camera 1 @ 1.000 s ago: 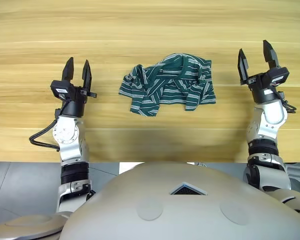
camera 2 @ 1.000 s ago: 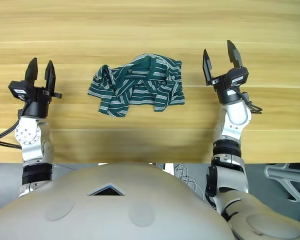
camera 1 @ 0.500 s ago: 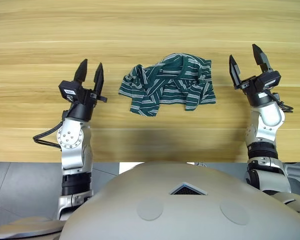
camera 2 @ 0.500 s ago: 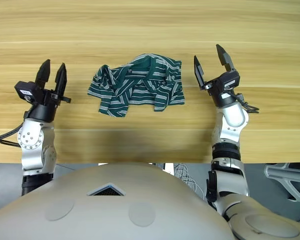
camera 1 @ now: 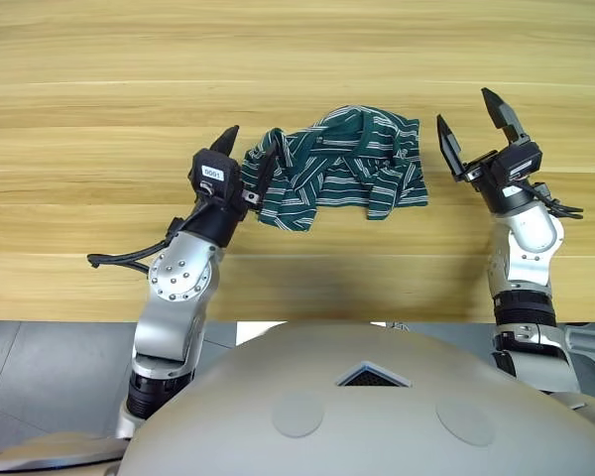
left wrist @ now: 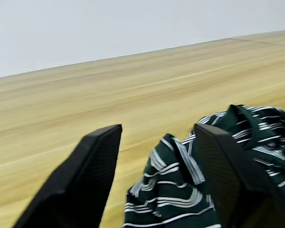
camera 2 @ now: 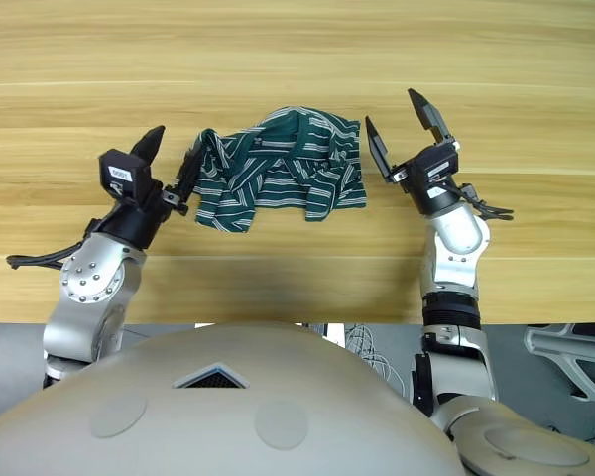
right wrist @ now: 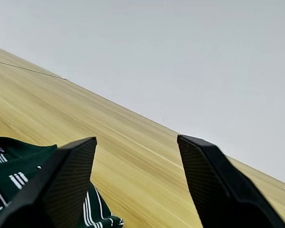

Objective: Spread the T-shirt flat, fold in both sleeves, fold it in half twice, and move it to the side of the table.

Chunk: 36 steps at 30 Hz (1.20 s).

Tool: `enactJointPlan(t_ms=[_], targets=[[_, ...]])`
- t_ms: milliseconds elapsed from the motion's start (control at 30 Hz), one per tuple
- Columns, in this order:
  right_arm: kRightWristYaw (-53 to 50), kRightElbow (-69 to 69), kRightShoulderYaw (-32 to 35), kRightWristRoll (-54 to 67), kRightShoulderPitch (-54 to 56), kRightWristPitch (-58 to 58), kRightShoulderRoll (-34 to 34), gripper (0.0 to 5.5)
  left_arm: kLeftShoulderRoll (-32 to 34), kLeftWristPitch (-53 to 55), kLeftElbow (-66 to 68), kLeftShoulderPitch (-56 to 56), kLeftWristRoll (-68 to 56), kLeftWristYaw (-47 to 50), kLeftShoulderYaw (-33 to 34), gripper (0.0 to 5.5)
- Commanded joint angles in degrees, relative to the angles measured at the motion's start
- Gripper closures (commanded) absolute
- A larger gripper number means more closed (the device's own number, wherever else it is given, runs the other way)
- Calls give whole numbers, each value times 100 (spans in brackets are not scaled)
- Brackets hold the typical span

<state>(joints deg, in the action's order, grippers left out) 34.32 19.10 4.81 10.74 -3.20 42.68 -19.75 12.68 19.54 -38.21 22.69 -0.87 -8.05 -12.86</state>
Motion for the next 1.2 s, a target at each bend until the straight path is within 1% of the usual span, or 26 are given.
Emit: enactJointPlan(t_ms=[33, 233, 567, 833, 867, 900, 933, 967, 1000, 1033, 1067, 1100, 1200], targets=[[-60, -154, -86, -63, -31, -79, 11, 230, -39, 154, 391, -262, 538, 214, -235, 275], [-96, -219, -182, -76, -47, -70, 38, 230, -149, 237, 543, -338, 714, 216, -364, 275], [-145, -375, -338, -85, -31, -124, 71, 230, -236, 331, 891, -490, 624, 212, -42, 275], [-140, -504, -401, -74, -40, -189, 88, 230, -184, 331, 977, -445, 656, 116, -37, 275], [-145, -512, -405, -74, -40, -191, 89, 230, -178, 334, 966, -442, 659, 110, -32, 293], [-148, -518, -408, -73, -40, -191, 90, 230, -173, 334, 961, -441, 664, 108, -27, 299], [-149, -523, -410, -73, -38, -194, 92, 230, -171, 335, 958, -438, 662, 108, -19, 325], [-148, -532, -413, -72, -38, -196, 92, 230, -173, 335, 957, -435, 658, 108, -13, 333], [-145, -550, -417, -73, -42, -203, 90, 230, -177, 338, 958, -428, 643, 105, -1, 354], [-139, -570, -422, -74, -51, -212, 83, 230, -181, 340, 963, -421, 625, 101, 12, 363], [-123, -594, -432, -86, -67, -231, 61, 230, -183, 335, 971, -415, 612, 97, 23, 390], [-45, -641, -460, -49, -106, -294, 10, 230, -200, 331, 967, -389, 580, 92, 42, 404], [168, -1027, -636, -78, -438, -907, -232, 230, -281, 287, 947, -290, 409, 64, 150, 461]])
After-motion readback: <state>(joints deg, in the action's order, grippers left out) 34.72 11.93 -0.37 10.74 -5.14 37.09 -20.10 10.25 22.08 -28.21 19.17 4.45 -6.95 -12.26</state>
